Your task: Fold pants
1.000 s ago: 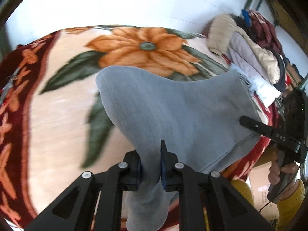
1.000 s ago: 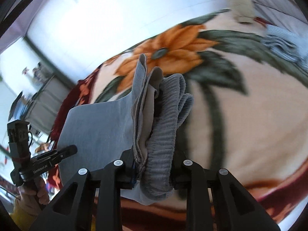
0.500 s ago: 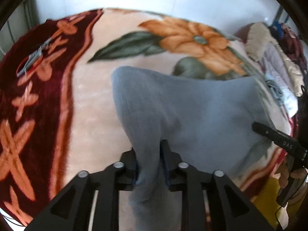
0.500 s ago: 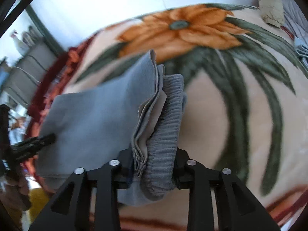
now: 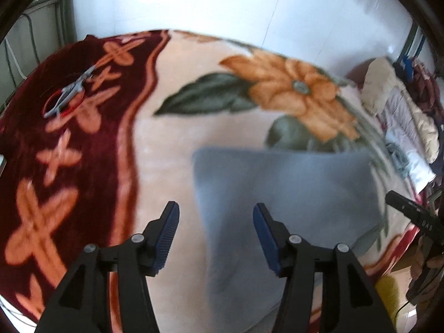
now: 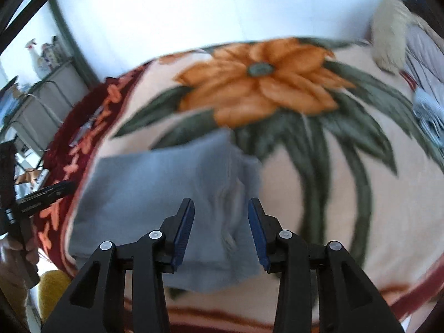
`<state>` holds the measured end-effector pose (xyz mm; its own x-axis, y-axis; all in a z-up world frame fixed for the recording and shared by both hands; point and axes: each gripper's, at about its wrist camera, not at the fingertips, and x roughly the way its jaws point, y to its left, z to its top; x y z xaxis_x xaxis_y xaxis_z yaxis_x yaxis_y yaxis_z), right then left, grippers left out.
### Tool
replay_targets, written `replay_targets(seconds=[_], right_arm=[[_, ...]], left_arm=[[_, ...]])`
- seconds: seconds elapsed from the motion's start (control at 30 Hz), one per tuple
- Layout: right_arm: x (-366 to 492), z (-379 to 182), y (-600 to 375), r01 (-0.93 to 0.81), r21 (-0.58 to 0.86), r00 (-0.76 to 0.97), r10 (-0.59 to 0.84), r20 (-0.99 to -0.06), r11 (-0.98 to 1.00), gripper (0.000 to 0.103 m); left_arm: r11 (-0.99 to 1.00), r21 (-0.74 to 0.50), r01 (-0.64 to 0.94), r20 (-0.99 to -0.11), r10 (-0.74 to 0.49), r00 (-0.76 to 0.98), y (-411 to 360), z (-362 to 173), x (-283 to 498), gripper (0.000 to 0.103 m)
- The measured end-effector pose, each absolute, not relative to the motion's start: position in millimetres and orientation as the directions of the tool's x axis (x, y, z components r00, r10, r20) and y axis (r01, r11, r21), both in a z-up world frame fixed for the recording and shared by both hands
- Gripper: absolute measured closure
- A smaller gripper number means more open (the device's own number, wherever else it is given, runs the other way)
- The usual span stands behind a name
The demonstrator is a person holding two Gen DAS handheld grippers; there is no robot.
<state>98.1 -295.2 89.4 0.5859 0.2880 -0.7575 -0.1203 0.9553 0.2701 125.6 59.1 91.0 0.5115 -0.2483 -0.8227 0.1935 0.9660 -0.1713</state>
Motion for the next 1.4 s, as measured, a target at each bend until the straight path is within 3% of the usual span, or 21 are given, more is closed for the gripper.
replay_targets(seconds=[0.07, 0.1, 0.17, 0.2, 0.23, 0.4, 0.63, 0.9, 1.03, 1.2, 1.4], right_arm=[[112.1, 86.2, -283.8, -0.154, 0.276, 0.573, 0.314, -0.757, 0.949, 0.063], [120.3, 81.2, -278.4, -0.158, 0.264, 0.571, 0.306, -0.762, 0.952, 0.064], [134.6, 69.5, -271.0, -0.123, 0.188, 0.577, 0.224, -0.785, 0.974, 0.084], [143.3, 60.5, -268.7, -0.082, 0.116, 0.570, 0.142, -0.809, 0.990, 0.087], [150.8, 51.2, -268.1, -0.062, 0.087, 0.559, 0.107, -0.822, 0.994, 0.089], [156.9, 24.1, -274.4, -0.074, 0.090, 0.554, 0.116, -0.824, 0.993, 0.092], [146.7, 43.0, -279.1, -0.070, 0.129, 0.566, 0.146, -0.811, 0.989, 0.092], [92.5, 66.3, -259.9, -0.157, 0.160, 0.567, 0.222, -0.793, 0.974, 0.091], [75.8, 46.9, -258.9, -0.140, 0.162, 0.526, 0.212, -0.824, 0.977, 0.091], [66.5, 11.9, -269.7, -0.102, 0.245, 0.453, 0.264, -0.851, 0.964, 0.091], [56.0, 26.6, -278.5, -0.065, 0.284, 0.462, 0.281, -0.841, 0.957, 0.091]], left_arm=[[0.958, -0.192, 0.213, -0.809, -0.277, 0.518, 50.0, 92.1, 137.4, 0.045], [0.955, -0.198, 0.221, -0.807, -0.287, 0.516, 45.4, 89.5, 143.4, 0.049], [0.952, -0.202, 0.229, -0.812, -0.293, 0.504, 37.7, 79.7, 157.1, 0.070], [0.956, -0.192, 0.222, -0.824, -0.280, 0.492, 34.6, 72.7, 163.9, 0.084], [0.961, -0.179, 0.209, -0.837, -0.261, 0.481, 33.3, 65.4, 169.9, 0.088], [0.970, -0.170, 0.175, -0.868, -0.231, 0.439, 35.1, 28.9, 193.0, 0.092], [0.959, -0.226, 0.174, -0.862, -0.280, 0.423, 48.0, 33.3, 191.5, 0.092], [0.940, -0.282, 0.190, -0.826, -0.338, 0.451, 68.2, 71.3, 130.8, 0.092], [0.937, -0.269, 0.224, -0.844, -0.341, 0.415, 59.1, 61.2, 104.1, 0.092], [0.953, -0.258, 0.156, -0.880, -0.299, 0.370, 61.9, 30.4, 89.0, 0.091], [0.949, -0.291, 0.121, -0.871, -0.315, 0.377, 67.2, 46.4, 75.6, 0.091]])
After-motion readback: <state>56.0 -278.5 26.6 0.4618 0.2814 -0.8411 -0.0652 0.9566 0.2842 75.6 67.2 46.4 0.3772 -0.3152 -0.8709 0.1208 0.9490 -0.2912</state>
